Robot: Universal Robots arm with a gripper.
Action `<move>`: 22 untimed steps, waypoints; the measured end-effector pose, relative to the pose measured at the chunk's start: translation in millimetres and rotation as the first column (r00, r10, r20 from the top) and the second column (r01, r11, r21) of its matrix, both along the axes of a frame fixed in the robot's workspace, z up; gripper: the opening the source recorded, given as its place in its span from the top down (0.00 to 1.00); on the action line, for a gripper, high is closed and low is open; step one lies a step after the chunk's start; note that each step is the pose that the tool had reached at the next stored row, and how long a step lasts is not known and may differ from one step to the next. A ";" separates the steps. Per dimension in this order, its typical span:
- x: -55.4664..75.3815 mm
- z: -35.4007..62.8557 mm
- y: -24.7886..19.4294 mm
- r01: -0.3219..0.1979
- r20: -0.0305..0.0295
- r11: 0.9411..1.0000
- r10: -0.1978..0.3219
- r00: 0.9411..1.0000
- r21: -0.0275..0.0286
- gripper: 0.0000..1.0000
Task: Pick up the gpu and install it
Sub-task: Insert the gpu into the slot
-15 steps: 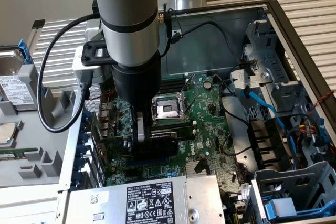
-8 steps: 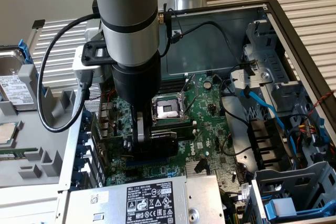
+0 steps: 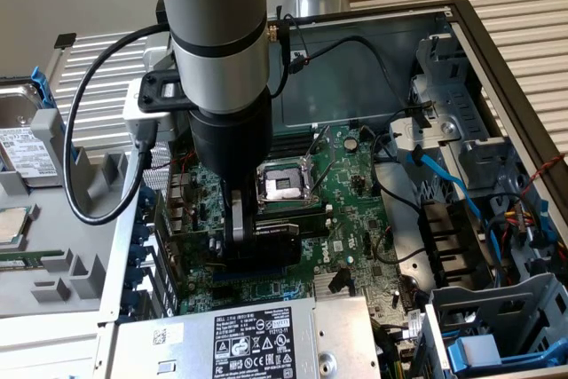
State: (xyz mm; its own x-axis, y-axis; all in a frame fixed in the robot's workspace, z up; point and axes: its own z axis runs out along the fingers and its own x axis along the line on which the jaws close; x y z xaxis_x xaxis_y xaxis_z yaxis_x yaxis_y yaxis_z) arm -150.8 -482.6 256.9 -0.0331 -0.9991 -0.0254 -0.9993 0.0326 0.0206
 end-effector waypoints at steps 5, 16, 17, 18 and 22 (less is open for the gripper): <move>0.0 -0.1 0.0 0.000 0.000 1.000 0.000 1.000 0.000 0.73; 0.0 -1.5 0.0 0.000 0.000 1.000 0.000 1.000 0.000 0.73; 0.0 -1.5 0.0 0.000 0.000 1.000 0.000 1.000 0.000 0.73; 0.0 -1.5 0.0 0.000 0.000 1.000 0.000 1.000 0.000 0.73; 0.0 -1.5 0.0 0.000 0.000 1.000 0.000 1.000 0.000 0.73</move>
State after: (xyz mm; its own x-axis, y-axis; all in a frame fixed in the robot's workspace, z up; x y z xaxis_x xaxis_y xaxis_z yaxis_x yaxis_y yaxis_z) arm -150.8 -482.6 255.4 -0.0331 -0.9991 -0.0254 -0.9993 0.0326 0.0206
